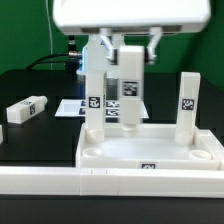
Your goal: Assemble desk
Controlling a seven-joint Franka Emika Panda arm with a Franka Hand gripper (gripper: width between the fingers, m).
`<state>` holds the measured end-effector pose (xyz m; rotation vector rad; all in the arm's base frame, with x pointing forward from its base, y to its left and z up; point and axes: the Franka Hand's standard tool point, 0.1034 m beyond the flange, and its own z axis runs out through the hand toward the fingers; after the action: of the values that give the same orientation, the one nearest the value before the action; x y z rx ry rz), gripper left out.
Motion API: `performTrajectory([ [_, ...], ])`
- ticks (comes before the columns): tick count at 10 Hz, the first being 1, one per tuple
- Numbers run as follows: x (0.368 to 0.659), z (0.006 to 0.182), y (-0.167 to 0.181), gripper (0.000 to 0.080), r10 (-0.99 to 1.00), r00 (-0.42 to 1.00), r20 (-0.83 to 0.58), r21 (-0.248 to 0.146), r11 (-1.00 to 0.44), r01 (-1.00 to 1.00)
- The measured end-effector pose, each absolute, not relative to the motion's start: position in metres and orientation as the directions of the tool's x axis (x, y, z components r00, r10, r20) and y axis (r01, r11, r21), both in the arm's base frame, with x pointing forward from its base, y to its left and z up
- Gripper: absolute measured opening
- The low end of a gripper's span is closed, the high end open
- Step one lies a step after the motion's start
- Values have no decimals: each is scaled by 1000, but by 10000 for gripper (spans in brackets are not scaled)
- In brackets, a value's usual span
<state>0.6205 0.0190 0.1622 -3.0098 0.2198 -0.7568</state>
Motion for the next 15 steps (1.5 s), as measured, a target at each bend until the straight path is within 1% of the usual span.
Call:
performTrajectory([
  [2,620,162,15,290,-147,872,467,-62,-989,-134],
  [4,620,161,20,290,-154,870,468,-68,-988,-138],
  [6,617,161,70,290,-124,873,472,-83,-992,-96],
  [7,616,158,94,290,-87,878,471,-76,-995,-58],
  [12,618,156,90,290,-80,849,522,-57,-997,-58],
  [13,615,150,96,290,-53,851,522,-43,-998,-36],
  [15,611,144,106,290,-38,857,514,-40,-999,-20],
])
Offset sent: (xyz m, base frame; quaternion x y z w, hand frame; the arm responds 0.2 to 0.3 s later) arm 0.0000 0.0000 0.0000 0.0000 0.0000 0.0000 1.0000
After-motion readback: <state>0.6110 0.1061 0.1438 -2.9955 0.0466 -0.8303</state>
